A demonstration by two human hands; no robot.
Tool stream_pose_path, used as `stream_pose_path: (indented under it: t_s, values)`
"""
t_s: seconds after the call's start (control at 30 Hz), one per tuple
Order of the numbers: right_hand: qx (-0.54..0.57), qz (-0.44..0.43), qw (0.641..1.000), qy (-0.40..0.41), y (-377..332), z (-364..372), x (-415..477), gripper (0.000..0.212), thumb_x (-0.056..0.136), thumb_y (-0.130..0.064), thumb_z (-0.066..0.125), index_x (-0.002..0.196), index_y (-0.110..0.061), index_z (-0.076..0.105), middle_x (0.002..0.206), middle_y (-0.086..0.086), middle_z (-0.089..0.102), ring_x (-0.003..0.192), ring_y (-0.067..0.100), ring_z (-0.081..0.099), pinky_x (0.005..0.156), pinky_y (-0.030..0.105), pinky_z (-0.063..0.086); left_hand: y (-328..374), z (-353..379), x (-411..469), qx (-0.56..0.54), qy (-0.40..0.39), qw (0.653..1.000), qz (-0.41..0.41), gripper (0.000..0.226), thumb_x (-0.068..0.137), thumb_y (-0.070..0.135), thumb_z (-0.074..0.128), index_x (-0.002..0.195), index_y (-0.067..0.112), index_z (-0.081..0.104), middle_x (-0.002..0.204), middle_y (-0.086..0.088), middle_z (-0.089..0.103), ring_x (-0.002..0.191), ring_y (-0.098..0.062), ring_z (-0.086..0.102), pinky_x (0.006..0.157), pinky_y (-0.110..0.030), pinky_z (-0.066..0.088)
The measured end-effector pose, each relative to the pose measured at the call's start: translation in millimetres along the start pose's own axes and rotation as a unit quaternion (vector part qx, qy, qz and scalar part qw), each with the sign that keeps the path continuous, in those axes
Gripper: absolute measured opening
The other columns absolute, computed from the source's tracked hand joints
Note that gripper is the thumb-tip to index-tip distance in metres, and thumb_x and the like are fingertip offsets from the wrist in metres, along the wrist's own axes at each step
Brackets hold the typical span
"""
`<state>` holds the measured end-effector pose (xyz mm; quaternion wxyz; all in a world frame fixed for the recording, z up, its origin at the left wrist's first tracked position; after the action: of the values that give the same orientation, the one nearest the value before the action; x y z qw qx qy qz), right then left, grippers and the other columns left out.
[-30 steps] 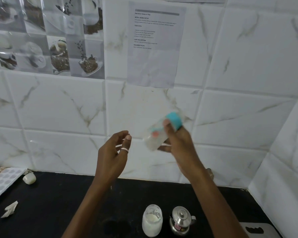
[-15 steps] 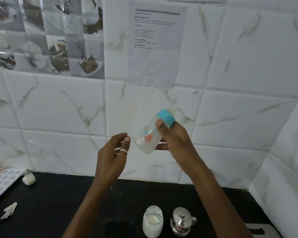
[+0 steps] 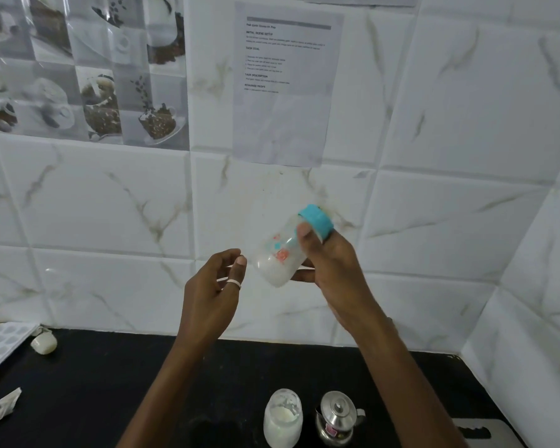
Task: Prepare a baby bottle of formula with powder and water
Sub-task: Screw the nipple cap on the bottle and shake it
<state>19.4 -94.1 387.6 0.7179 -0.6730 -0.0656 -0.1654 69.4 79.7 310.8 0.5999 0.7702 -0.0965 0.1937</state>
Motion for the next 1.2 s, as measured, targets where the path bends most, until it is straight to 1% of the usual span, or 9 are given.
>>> stream_pose_path:
  t_s: [0.23, 0.3, 0.47, 0.67, 0.73, 0.9, 1.0, 1.1, 1.2]
  values:
    - [0.290, -0.083, 0.941, 0.156, -33.9, -38.8, 19.4, 0.047, 0.099, -0.049, 0.051, 0.127, -0.013, 0.060, 0.108, 0.003, 0.078, 0.105, 0.023, 0.074, 0.084, 0.043, 0.061, 3.6, -3.9, -2.2, -0.013, 0.004, 1.000, -0.006, 0.027, 0.100, 0.045, 0.055, 0.123, 0.034, 0.065, 0.110, 0.025, 0.067, 0.096, 0.022, 0.058, 0.068, 0.001, 0.042]
    - [0.255, -0.072, 0.955, 0.134, -31.5, -29.2, 15.0, 0.045, 0.095, -0.052, 0.052, 0.122, -0.017, 0.061, 0.106, 0.001, 0.079, 0.102, 0.021, 0.075, 0.082, 0.041, 0.060, 3.4, -4.0, -1.4, -0.011, 0.004, 1.000, -0.007, 0.028, 0.100, 0.047, 0.055, 0.123, 0.035, 0.065, 0.112, 0.023, 0.067, 0.098, 0.016, 0.061, 0.071, -0.002, 0.042]
    - [-0.012, -0.008, 1.000, -0.014, -5.4, 2.1, -4.0, 0.051, 0.073, -0.056, 0.059, 0.115, -0.028, 0.058, 0.114, 0.001, 0.073, 0.102, 0.020, 0.074, 0.078, 0.034, 0.063, 6.3, 1.5, 0.0, 0.005, -0.009, 1.000, 0.004, 0.029, 0.101, 0.038, 0.055, 0.128, 0.029, 0.063, 0.112, 0.019, 0.067, 0.095, 0.014, 0.060, 0.073, -0.004, 0.041]
    - [0.258, -0.051, 0.956, 0.132, -16.9, -22.0, 15.6, 0.052, 0.092, -0.051, 0.056, 0.127, -0.012, 0.060, 0.111, 0.005, 0.078, 0.103, 0.023, 0.075, 0.077, 0.039, 0.063, 7.0, -4.5, -2.2, -0.009, 0.002, 1.000, -0.008, 0.029, 0.100, 0.046, 0.055, 0.123, 0.033, 0.066, 0.109, 0.024, 0.068, 0.096, 0.018, 0.060, 0.068, 0.002, 0.042]
    - [0.245, -0.046, 0.958, 0.139, -12.0, -18.4, 16.5, 0.048, 0.094, -0.051, 0.055, 0.125, -0.015, 0.060, 0.112, 0.005, 0.077, 0.103, 0.021, 0.075, 0.078, 0.038, 0.063, 7.1, -6.3, -2.0, -0.010, 0.007, 1.000, -0.008, 0.028, 0.100, 0.045, 0.055, 0.123, 0.032, 0.066, 0.109, 0.024, 0.068, 0.097, 0.017, 0.061, 0.069, 0.002, 0.043]
    - [-0.012, 0.030, 0.999, 0.000, 12.8, 5.8, 3.9, 0.058, 0.078, -0.055, 0.058, 0.126, -0.023, 0.056, 0.122, 0.003, 0.070, 0.104, 0.019, 0.073, 0.076, 0.033, 0.064, 10.7, -5.3, 1.1, 0.005, -0.001, 1.000, 0.002, 0.028, 0.102, 0.042, 0.054, 0.125, 0.031, 0.064, 0.109, 0.024, 0.065, 0.094, 0.021, 0.059, 0.070, -0.003, 0.043]
    - [0.099, 0.008, 0.994, 0.042, 7.1, -6.8, 12.4, 0.057, 0.081, -0.053, 0.059, 0.123, -0.015, 0.060, 0.108, 0.000, 0.078, 0.100, 0.020, 0.075, 0.076, 0.036, 0.063, 13.4, -6.8, 1.7, -0.002, 0.002, 1.000, 0.001, 0.028, 0.101, 0.045, 0.055, 0.123, 0.033, 0.065, 0.109, 0.024, 0.067, 0.097, 0.015, 0.062, 0.068, 0.000, 0.043]
    - [0.255, -0.020, 0.957, 0.135, -3.3, -21.6, 28.9, 0.059, 0.094, -0.051, 0.057, 0.130, -0.005, 0.059, 0.114, 0.008, 0.077, 0.103, 0.024, 0.075, 0.077, 0.039, 0.062, 16.2, -10.8, 3.0, -0.010, 0.003, 1.000, -0.002, 0.030, 0.100, 0.048, 0.055, 0.124, 0.033, 0.066, 0.111, 0.021, 0.069, 0.101, 0.007, 0.065, 0.072, -0.003, 0.044]
    - [0.225, -0.025, 0.964, 0.138, -3.3, -10.3, 33.1, 0.052, 0.092, -0.052, 0.058, 0.125, -0.012, 0.061, 0.112, 0.006, 0.077, 0.103, 0.023, 0.075, 0.076, 0.039, 0.062, 19.2, -12.2, 6.9, -0.009, 0.009, 1.000, 0.004, 0.033, 0.101, 0.047, 0.054, 0.126, 0.030, 0.065, 0.113, 0.019, 0.070, 0.102, 0.004, 0.065, 0.075, -0.006, 0.043]
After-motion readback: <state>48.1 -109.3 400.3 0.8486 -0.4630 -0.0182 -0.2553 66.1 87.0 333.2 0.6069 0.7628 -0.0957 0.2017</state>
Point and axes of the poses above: each hand's wrist, its own x-axis towards the middle knuckle, its own z-axis out of the palm, y = z × x, the point moved 2 cm from there along x, towards the middle knuckle
